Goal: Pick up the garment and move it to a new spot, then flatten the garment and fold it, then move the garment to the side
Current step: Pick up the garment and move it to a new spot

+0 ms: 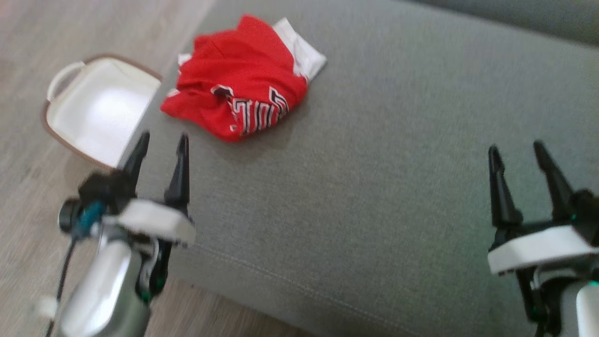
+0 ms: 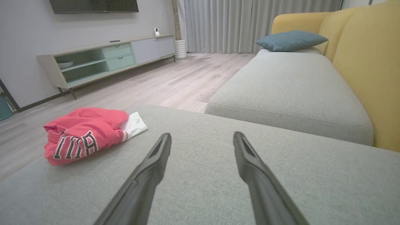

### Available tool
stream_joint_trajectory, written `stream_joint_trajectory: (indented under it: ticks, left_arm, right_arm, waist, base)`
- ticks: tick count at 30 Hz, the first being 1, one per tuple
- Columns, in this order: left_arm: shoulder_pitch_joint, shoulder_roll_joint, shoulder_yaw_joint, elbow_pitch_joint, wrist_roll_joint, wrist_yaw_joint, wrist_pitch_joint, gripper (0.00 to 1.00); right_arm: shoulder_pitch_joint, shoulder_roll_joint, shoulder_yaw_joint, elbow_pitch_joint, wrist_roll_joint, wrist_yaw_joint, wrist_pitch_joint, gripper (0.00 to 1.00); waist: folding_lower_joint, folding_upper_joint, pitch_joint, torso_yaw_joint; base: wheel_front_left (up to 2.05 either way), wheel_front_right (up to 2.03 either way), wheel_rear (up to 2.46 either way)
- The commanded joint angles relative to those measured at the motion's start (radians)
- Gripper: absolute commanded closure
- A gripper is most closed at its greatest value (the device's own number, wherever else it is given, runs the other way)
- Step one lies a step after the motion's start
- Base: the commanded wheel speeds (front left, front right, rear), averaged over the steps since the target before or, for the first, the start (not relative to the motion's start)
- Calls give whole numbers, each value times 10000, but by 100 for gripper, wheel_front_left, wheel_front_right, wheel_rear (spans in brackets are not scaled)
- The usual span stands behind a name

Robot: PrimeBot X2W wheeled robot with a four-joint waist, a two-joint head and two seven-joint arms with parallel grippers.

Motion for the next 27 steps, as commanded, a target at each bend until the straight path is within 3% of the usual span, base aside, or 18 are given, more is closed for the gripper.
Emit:
stream_joint_trajectory:
  ticks: [1,7,12,19,24,25,26,27]
  left_arm:
    - [-732,146,508,-69,-108,-98,-120,0]
    - [-2645,-195,550,2557,-809,-1181,-87,0]
    - [-4149,-346,634,5041,-1465,-1765,374,0]
    - [-5577,-337,233,7384,-2241,-2061,1483,0]
    - [-5938,-282,-511,7897,-3043,-2071,2718,0]
    - [-5988,-182,-617,7903,-3125,-2071,2690,67]
    - [-6038,-78,-676,7903,-3165,-2072,2484,100]
    - [-6038,-78,-676,7903,-3165,-2072,2484,100]
  right_arm:
    - [-462,-83,204,-487,-138,65,94,0]
    - [-1075,-83,276,-1045,-677,65,598,0]
    - [-1400,-83,459,-1157,-871,65,784,0]
    - [-1593,-83,586,-1116,-867,65,816,0]
    - [-1606,-83,541,-1094,-803,65,809,0]
    - [-1599,-83,519,-1097,-793,65,799,0]
    - [-1587,-83,498,-1094,-779,65,784,0]
    - [-1587,-83,498,-1094,-779,65,784,0]
  waist:
    - [-1,0,900,-236]
    - [-1,0,1965,-402]
    - [-1,0,2340,-572]
    - [-1,0,2484,-795]
    - [-1,0,2464,-942]
    - [-1,0,2449,-961]
    - [-1,0,2419,-976]
    - [-1,0,2419,-976]
  base:
    - [0,0,0]
    - [0,0,0]
    - [0,0,0]
    - [0,0,0]
    - [0,0,0]
    - [0,0,0]
    - [0,0,0]
    - [0,0,0]
